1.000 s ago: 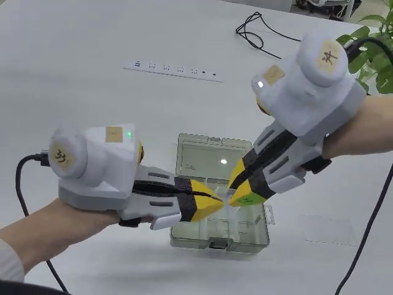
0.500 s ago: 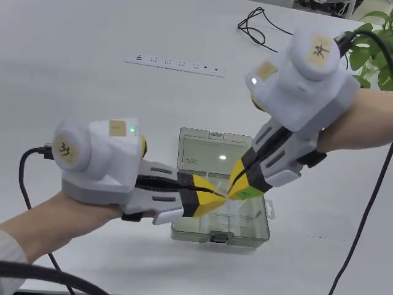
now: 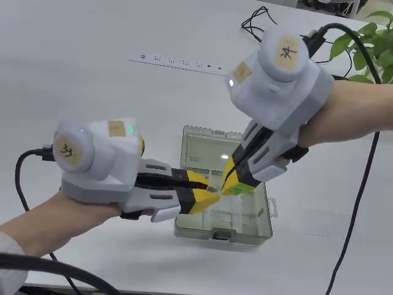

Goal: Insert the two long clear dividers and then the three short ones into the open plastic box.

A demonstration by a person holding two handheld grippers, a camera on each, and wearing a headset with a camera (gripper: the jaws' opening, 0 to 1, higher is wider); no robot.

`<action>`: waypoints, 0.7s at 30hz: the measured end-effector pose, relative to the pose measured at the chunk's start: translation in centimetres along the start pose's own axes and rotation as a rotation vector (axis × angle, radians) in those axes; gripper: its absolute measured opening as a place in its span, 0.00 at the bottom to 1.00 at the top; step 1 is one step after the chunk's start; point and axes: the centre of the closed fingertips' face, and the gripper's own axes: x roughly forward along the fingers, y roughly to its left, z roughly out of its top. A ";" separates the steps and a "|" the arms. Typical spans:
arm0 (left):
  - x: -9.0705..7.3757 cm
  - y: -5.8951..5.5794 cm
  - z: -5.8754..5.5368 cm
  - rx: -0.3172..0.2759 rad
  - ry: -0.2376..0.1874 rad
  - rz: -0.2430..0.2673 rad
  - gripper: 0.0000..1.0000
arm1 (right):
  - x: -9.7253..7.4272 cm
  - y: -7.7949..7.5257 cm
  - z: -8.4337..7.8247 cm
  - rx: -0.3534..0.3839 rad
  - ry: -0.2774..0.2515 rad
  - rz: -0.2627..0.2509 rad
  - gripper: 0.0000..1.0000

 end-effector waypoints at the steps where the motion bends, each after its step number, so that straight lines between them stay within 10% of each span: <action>1: -0.1 0.2 0.0 0.001 0.001 0.012 0.13 | 0.1 -0.1 -0.1 -0.002 0.008 -0.002 0.02; 21: -2.5 2.4 -2.1 0.032 0.070 0.147 0.50 | 1.1 -4.1 1.0 0.055 -0.024 -0.107 0.02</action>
